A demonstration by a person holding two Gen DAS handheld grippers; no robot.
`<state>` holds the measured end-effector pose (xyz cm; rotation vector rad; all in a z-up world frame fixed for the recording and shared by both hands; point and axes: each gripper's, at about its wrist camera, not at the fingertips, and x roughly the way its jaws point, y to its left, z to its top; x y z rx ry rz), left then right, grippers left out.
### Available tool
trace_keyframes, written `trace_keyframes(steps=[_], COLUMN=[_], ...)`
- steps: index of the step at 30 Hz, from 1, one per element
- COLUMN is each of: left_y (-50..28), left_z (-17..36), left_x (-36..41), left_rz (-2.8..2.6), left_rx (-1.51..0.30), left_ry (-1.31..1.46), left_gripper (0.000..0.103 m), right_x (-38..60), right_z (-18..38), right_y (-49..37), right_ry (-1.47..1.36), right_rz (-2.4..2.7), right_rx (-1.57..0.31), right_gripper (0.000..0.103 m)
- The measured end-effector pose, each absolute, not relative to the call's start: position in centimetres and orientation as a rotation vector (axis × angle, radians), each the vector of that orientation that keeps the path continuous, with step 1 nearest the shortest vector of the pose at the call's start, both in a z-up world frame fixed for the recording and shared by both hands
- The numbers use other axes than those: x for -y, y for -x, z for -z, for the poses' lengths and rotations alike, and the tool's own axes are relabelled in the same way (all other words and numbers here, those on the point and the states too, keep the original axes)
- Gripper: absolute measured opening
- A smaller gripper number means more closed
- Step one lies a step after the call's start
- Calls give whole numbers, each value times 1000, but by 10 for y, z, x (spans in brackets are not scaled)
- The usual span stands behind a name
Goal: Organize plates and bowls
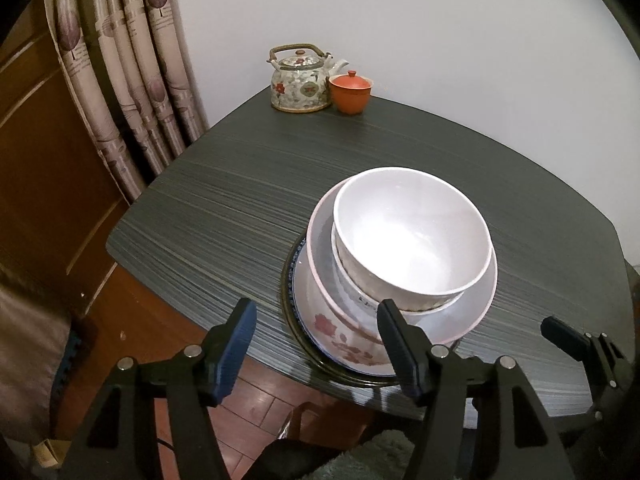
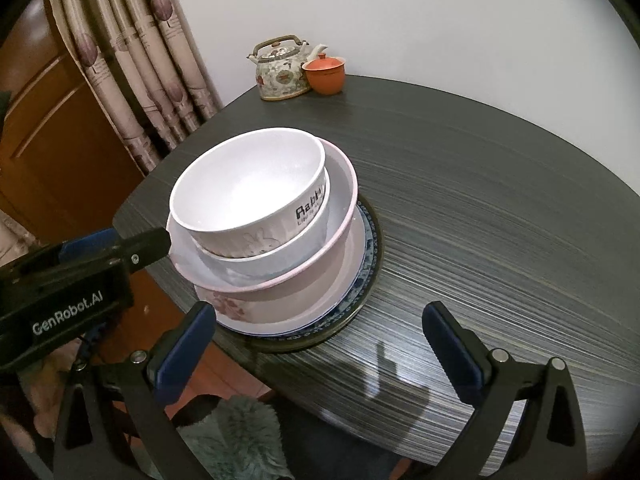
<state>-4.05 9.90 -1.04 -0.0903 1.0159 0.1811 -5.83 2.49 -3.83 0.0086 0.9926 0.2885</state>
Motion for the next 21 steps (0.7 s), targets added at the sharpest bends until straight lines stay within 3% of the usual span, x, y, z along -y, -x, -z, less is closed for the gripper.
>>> trace_keyframes(steps=[21], left_y=[38], left_z=[14], left_x=[-100], left_rz=[-159], left_rx=[-1034], left_ry=[89], left_gripper=[64], right_x=[-22], right_z=[46], right_y=[56], right_ry=[-30], right_rz=[-278], right_rx=[-1023], right_gripper=[102])
